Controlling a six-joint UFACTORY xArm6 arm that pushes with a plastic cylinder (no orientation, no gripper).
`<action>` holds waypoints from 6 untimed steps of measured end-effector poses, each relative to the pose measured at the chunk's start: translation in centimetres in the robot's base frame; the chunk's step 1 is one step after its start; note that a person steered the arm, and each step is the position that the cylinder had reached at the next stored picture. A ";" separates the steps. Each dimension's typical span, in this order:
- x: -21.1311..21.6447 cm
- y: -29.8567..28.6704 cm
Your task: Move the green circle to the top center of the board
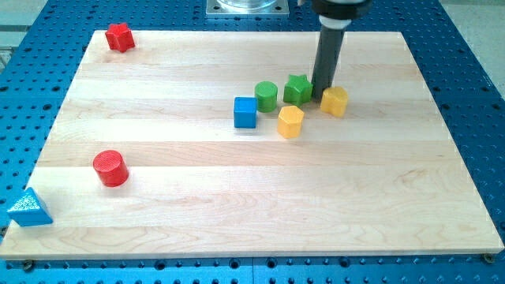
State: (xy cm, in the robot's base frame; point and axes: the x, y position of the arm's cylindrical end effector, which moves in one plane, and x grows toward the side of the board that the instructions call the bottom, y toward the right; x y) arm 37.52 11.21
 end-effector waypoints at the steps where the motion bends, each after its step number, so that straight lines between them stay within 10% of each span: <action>1: 3.7 -0.8; 3: 2.4 -7.5; 6: -11.0 -13.8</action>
